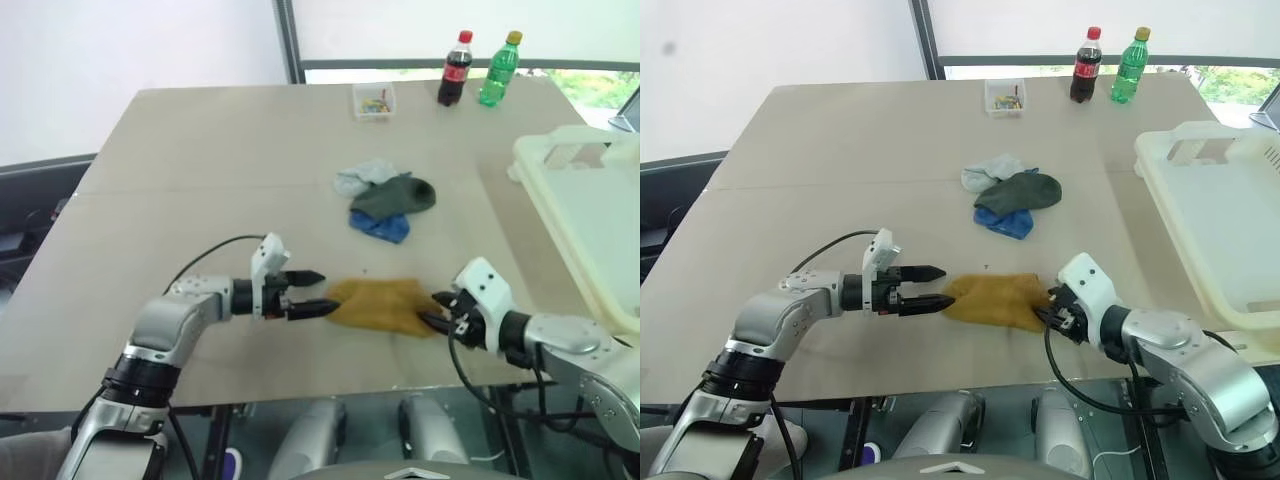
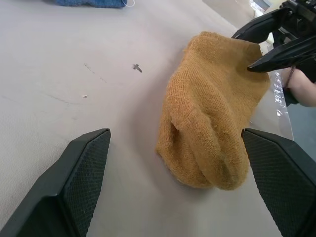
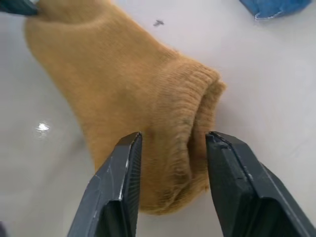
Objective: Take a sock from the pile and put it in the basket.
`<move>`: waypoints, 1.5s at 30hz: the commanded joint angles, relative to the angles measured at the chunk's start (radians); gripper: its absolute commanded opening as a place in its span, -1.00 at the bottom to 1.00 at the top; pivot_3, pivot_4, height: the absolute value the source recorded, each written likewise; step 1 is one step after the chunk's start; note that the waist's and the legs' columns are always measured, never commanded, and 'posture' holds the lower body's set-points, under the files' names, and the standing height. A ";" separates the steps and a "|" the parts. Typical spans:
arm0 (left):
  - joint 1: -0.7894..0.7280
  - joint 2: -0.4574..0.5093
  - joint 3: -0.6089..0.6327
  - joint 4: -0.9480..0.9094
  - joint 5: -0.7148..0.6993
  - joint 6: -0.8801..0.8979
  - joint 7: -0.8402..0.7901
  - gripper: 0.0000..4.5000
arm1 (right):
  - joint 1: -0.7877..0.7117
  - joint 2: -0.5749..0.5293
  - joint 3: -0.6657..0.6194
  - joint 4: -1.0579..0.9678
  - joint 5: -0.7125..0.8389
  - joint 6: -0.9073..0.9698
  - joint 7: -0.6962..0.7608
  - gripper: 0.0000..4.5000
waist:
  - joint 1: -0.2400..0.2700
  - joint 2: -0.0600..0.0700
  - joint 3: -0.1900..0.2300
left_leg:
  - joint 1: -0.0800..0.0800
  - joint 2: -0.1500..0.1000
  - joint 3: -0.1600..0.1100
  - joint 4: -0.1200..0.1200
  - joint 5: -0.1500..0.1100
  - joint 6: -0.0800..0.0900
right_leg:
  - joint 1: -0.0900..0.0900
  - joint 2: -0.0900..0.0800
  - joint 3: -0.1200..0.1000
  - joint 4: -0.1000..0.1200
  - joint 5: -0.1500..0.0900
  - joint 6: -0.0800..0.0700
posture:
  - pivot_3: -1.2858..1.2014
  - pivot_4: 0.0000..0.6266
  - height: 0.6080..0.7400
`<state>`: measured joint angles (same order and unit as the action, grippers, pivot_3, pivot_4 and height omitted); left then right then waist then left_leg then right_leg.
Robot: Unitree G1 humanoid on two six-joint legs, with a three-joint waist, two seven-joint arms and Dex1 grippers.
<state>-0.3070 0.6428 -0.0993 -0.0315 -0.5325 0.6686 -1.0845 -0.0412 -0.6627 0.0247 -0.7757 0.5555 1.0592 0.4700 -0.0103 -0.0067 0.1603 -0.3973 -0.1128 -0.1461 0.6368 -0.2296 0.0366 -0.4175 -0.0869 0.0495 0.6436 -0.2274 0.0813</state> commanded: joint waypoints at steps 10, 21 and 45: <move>0.044 0.004 0.018 -0.037 0.009 -0.024 0.013 1.00 | -0.028 -0.019 -0.039 -0.013 0.019 -0.161 0.098 -0.96 | -0.001 0.000 0.000 | 0.000 0.000 0.000 0.000 0.000 0.000 | 0.000 0.000 0.000 0.000 0.000 0.000 | 0.03 -0.52 0.99; 0.104 0.064 0.023 -0.154 -0.045 0.134 0.046 1.00 | -0.071 -0.038 0.224 0.164 -0.191 -0.299 0.124 -0.96 | -0.001 0.000 0.000 | 0.000 0.000 0.000 0.000 0.000 0.000 | 0.000 0.000 0.000 0.000 0.000 0.000 | 0.03 -0.52 0.99; 0.049 0.075 -0.096 -0.208 -0.085 0.326 0.067 1.00 | -0.072 0.005 0.262 0.205 -0.299 -0.336 0.154 -0.96 | 0.004 0.000 -0.002 | 0.004 0.000 0.000 0.000 0.000 0.000 | 0.003 0.001 0.000 0.000 0.000 0.000 | 0.03 -0.52 0.99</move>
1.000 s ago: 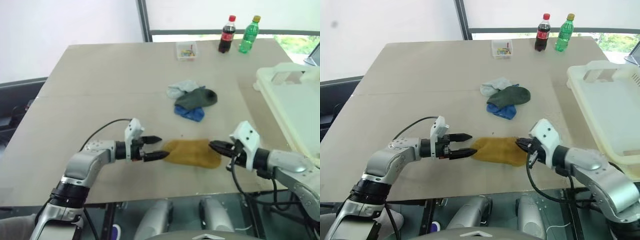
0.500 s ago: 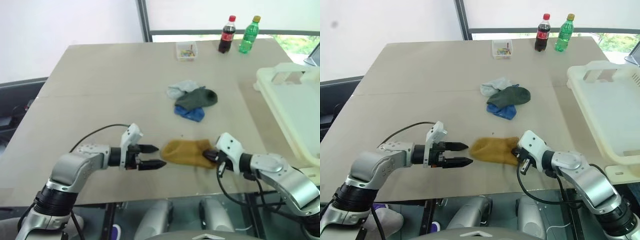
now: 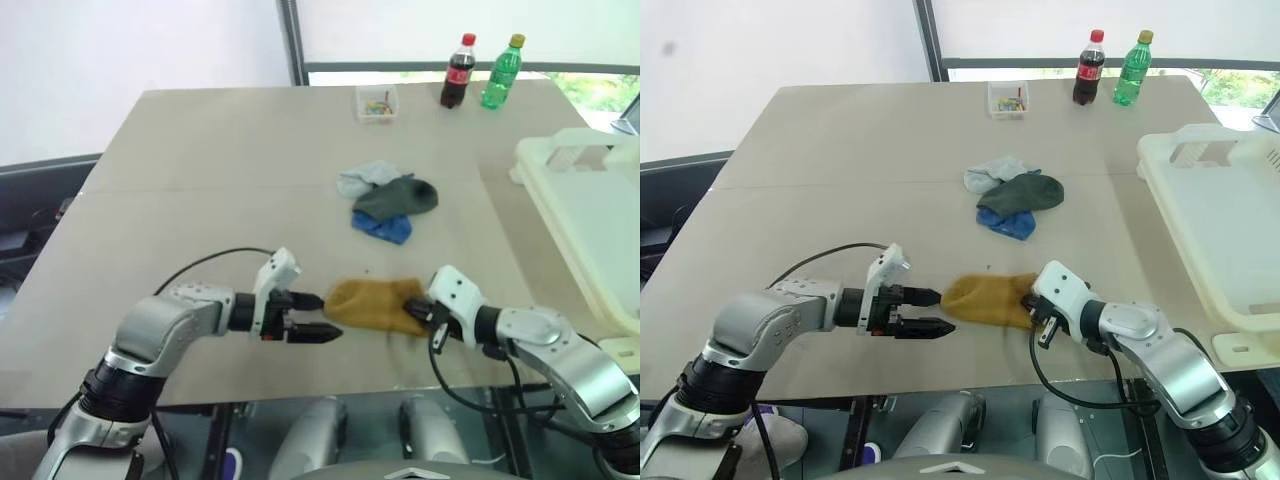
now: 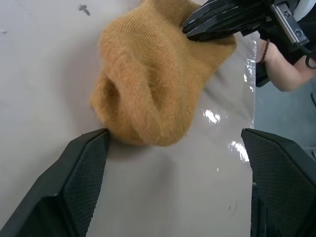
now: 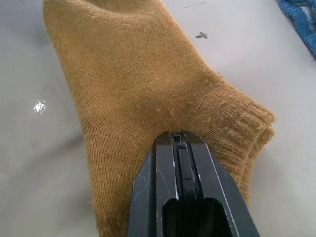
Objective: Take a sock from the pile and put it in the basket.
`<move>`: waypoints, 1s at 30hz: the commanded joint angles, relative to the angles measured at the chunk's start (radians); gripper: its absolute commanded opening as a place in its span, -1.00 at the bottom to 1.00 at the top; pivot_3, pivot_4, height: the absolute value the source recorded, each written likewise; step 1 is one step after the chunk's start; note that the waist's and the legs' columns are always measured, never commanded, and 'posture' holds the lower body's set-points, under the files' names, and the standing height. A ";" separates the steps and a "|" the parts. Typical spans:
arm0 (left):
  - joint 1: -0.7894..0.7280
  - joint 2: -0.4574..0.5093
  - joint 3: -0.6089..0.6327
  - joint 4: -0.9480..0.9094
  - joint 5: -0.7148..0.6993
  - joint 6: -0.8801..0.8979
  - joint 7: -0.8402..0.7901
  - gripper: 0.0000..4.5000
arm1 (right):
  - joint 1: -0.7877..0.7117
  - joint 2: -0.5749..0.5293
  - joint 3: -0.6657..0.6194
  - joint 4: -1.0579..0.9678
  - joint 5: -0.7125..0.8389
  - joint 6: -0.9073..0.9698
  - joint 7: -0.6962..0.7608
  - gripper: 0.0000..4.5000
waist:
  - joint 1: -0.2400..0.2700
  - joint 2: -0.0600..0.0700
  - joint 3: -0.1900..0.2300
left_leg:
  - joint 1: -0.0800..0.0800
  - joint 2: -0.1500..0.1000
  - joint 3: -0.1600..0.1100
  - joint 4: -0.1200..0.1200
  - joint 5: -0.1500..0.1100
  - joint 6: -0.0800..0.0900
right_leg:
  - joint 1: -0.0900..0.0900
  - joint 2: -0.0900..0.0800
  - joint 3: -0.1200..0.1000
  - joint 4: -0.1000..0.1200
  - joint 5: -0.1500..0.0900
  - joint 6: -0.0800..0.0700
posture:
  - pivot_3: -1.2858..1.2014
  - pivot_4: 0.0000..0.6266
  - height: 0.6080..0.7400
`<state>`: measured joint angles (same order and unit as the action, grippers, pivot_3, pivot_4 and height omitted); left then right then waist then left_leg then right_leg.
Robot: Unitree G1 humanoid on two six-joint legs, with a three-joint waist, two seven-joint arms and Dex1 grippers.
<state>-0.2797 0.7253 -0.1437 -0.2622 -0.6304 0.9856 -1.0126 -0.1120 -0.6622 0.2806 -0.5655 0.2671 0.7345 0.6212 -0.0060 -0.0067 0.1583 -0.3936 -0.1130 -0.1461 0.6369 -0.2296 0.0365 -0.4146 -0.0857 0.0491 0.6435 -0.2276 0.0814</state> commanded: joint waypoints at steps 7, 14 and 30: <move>0.023 -0.073 -0.025 0.047 -0.008 -0.032 -0.004 1.00 | 0.002 0.011 0.004 -0.006 -0.018 -0.010 0.010 -0.96 | 0.001 0.000 -0.001 | 0.000 0.000 0.000 0.000 0.000 0.000 | 0.000 0.000 0.000 0.000 0.000 0.000 | 0.03 -0.52 0.99; -0.018 -0.153 0.004 0.060 -0.040 -0.046 0.001 1.00 | 0.004 0.012 0.000 -0.007 -0.018 -0.008 0.016 -0.96 | 0.002 -0.001 -0.001 | 0.000 0.000 0.000 0.000 0.000 0.000 | 0.000 0.000 0.000 0.000 0.000 0.000 | 0.03 -0.52 0.99; -0.104 -0.224 0.011 0.057 -0.163 0.026 -0.029 1.00 | 0.031 0.012 -0.043 -0.049 0.004 0.026 -0.002 -0.96 | 0.002 -0.001 0.000 | -0.001 0.000 0.000 0.000 0.000 0.000 | 0.000 0.000 0.000 0.000 0.000 0.000 | 0.03 -0.52 0.99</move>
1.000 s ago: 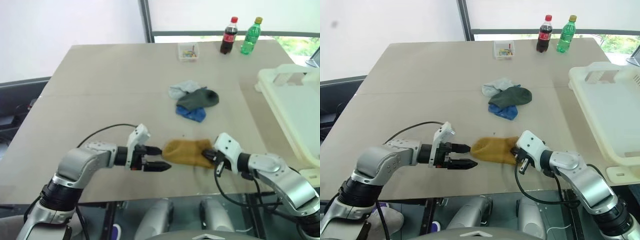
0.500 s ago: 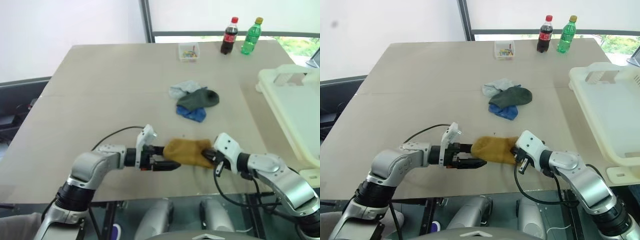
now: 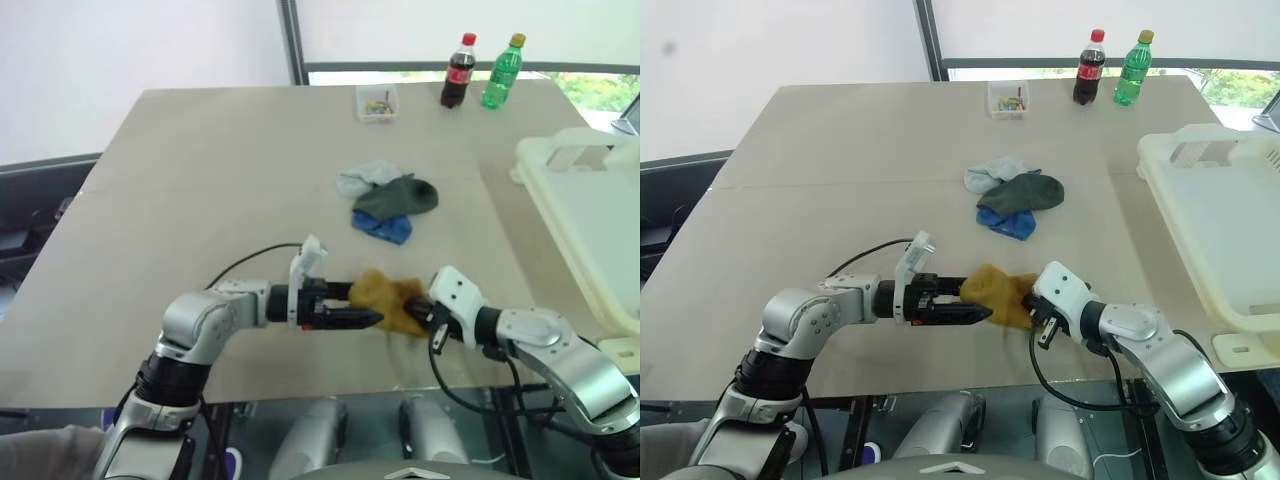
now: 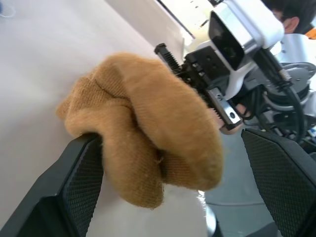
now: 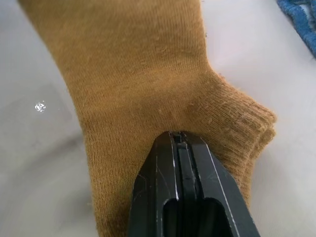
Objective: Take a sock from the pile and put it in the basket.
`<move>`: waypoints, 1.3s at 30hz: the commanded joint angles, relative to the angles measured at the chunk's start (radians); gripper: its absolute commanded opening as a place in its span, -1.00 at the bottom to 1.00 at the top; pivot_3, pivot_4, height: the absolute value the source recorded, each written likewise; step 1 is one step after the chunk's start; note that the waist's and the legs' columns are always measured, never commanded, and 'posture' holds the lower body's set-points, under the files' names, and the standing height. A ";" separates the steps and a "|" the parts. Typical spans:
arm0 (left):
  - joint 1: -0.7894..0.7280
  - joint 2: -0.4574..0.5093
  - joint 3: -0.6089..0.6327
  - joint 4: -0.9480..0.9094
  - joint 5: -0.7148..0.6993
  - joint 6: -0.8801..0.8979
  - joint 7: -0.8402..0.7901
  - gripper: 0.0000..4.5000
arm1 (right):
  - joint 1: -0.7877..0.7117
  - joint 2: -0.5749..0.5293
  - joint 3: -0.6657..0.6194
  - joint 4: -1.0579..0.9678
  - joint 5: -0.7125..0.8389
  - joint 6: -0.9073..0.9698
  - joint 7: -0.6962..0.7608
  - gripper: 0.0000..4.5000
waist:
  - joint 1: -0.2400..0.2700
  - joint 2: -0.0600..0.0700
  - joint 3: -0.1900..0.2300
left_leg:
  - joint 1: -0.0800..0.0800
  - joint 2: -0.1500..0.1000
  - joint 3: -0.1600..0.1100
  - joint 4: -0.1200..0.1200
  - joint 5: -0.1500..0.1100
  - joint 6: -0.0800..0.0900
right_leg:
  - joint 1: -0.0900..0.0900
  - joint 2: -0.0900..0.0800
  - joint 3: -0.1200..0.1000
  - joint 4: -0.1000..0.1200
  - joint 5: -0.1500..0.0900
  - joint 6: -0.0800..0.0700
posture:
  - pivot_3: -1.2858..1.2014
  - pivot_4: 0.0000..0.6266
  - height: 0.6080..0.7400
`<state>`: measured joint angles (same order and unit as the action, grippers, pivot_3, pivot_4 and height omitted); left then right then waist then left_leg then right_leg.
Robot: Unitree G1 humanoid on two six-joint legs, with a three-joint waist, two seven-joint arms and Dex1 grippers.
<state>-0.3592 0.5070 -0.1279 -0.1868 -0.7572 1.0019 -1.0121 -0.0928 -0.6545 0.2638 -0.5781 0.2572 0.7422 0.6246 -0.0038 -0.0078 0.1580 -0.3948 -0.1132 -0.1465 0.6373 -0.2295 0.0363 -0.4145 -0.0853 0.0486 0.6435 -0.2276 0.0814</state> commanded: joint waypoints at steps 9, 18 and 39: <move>-0.110 -0.103 0.001 0.033 -0.143 0.161 0.001 1.00 | 0.019 0.009 -0.048 -0.056 0.035 0.049 -0.020 -0.96 | 0.002 0.000 0.000 | -0.001 0.000 0.000 0.000 0.000 0.000 | 0.000 0.001 0.000 0.000 0.000 0.000 | 0.03 -0.52 0.99; -0.134 -0.122 -0.035 0.092 -0.115 0.163 -0.013 1.00 | 0.029 0.051 -0.129 -0.107 0.109 0.122 -0.056 -0.96 | 0.001 0.000 0.000 | -0.001 0.000 0.000 0.001 0.002 -0.004 | 0.000 0.001 0.000 0.000 0.000 0.000 | 0.03 -0.52 0.99; -0.096 -0.133 -0.014 0.074 -0.123 0.131 0.026 1.00 | -0.051 0.109 -0.217 -0.110 0.301 0.217 -0.069 -0.96 | 0.000 0.000 0.000 | -0.001 0.000 0.000 0.001 0.000 0.000 | 0.000 0.000 0.000 0.000 0.000 0.000 | 0.03 -0.52 0.99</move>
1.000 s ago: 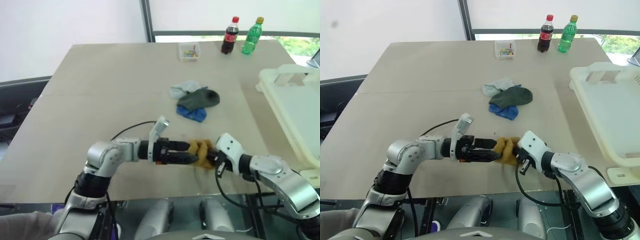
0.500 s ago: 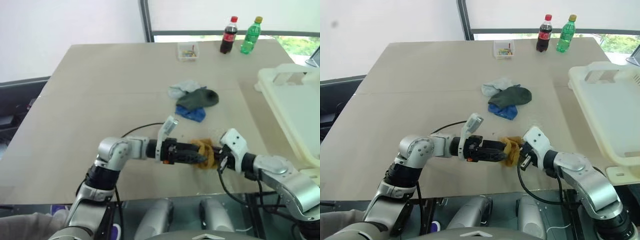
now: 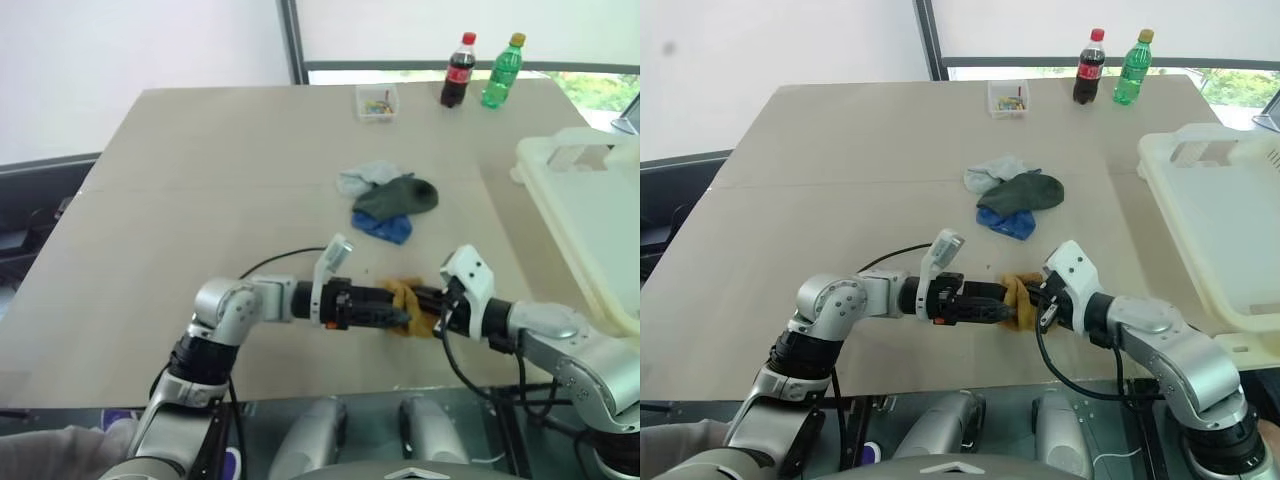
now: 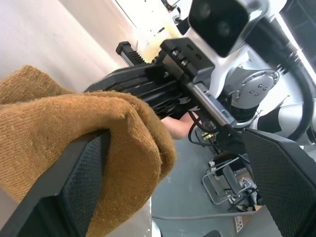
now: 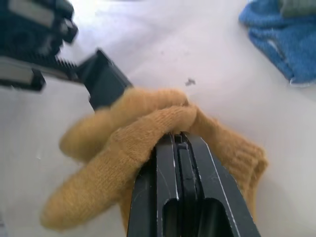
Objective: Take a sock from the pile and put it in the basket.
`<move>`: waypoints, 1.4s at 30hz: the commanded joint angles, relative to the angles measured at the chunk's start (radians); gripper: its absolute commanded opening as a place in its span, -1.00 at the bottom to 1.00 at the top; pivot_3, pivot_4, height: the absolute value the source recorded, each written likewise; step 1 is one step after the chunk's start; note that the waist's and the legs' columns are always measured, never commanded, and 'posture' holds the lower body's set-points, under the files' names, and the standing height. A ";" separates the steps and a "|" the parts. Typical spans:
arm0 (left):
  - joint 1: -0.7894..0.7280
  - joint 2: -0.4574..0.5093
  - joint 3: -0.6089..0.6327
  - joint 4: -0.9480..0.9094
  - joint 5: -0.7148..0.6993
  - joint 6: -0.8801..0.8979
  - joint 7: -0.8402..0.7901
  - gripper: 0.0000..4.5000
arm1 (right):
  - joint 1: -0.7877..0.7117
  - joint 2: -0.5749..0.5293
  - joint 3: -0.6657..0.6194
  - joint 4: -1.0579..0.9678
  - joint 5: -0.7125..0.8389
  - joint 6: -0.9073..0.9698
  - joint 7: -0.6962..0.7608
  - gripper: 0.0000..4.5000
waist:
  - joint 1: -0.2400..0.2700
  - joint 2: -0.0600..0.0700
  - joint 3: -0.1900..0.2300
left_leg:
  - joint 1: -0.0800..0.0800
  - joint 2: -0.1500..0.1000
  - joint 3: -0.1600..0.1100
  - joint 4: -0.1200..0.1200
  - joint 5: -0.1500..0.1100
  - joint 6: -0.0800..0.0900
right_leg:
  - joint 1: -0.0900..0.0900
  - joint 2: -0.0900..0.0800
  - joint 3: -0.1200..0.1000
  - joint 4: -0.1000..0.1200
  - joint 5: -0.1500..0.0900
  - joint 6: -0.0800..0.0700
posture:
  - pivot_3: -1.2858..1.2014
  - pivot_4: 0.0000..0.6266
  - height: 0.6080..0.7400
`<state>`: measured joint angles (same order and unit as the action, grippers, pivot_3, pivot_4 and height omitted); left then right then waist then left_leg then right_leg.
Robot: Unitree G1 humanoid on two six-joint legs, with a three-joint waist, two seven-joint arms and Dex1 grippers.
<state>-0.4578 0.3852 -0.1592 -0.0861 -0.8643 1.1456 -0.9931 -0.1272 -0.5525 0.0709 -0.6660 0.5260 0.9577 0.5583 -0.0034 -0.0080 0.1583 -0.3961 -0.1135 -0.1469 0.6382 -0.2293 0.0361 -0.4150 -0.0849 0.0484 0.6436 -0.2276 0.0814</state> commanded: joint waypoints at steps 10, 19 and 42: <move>-0.004 -0.081 0.040 -0.003 -0.013 -0.034 0.070 1.00 | -0.042 0.038 -0.020 0.009 0.057 0.015 -0.022 -0.96 | 0.000 0.000 0.000 | 0.000 0.000 0.000 0.000 0.000 0.000 | 0.000 0.000 0.000 0.000 0.000 0.000 | 0.03 -0.52 0.99; -0.016 -0.168 0.064 0.031 0.006 -0.061 0.155 1.00 | -0.069 0.085 -0.019 0.085 0.009 -0.008 -0.083 -0.96 | 0.000 0.000 0.000 | 0.000 0.000 0.000 0.000 0.002 -0.003 | 0.000 0.000 0.000 0.000 0.000 0.000 | 0.03 -0.52 0.99; -0.109 -0.267 -0.093 0.230 0.255 -0.185 0.188 1.00 | 0.041 0.056 -0.192 -0.121 -0.014 0.006 -0.218 0.03 | 0.018 0.000 -0.001 | 0.000 -0.001 -0.002 0.004 0.000 0.000 | 0.004 0.000 -0.002 0.000 0.000 0.001 | 0.03 -0.52 0.99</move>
<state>-0.5899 0.1019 -0.2531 0.1609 -0.6103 0.9621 -0.7847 -0.0827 -0.5021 -0.1127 -0.7439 0.4962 0.9676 0.3471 0.0142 -0.0085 0.1569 -0.3957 -0.1150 -0.1483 0.6424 -0.2295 0.0366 -0.4114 -0.0844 0.0465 0.6436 -0.2275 0.0824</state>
